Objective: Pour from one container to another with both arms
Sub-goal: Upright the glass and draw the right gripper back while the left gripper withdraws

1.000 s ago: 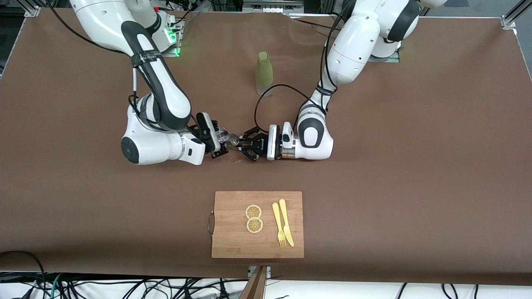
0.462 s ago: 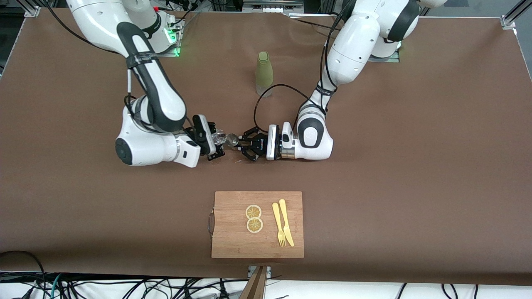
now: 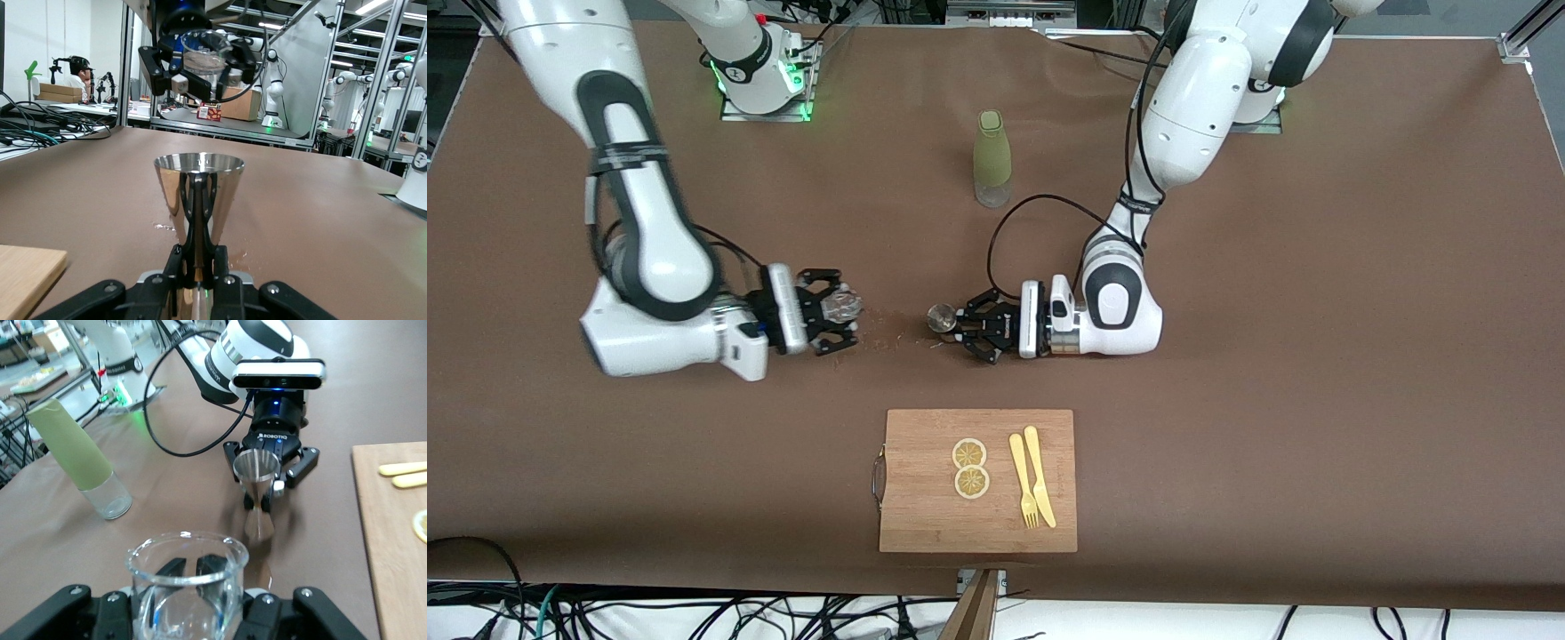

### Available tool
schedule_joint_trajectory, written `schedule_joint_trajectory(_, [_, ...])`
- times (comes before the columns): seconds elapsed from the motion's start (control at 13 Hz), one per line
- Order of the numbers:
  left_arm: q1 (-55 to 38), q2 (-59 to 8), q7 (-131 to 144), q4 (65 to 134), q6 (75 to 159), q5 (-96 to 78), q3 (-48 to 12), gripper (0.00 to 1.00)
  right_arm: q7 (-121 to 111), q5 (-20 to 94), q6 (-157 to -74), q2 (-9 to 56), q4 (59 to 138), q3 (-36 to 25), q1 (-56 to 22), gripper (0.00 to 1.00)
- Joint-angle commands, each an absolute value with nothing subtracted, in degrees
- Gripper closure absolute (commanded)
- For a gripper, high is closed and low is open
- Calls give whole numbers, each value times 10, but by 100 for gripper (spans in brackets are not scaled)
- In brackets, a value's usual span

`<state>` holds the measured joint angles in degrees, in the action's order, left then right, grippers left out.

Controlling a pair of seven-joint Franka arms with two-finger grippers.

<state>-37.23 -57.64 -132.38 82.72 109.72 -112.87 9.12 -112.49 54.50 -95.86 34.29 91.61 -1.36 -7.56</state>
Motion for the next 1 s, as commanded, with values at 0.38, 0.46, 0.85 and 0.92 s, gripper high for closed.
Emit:
schedule_joint_trajectory(0.38, [-215,-476,-1409,960,978,-955,84,100,-1316,603,-848,436,925,-6,95,95])
schedule_joint_trajectory(0.46, [-189,-476,-1423,967,943,-936,85,100,-1338,603,-845,452,925,-6,110,95])
schedule_joint_trajectory(0.85, [-57,-480,-1459,972,798,-791,123,100,-1446,609,-824,542,918,-6,157,94])
schedule_joint_trajectory(0.92, [-37,-479,-1470,971,775,-768,137,100,-1465,610,-824,554,910,-6,164,94])
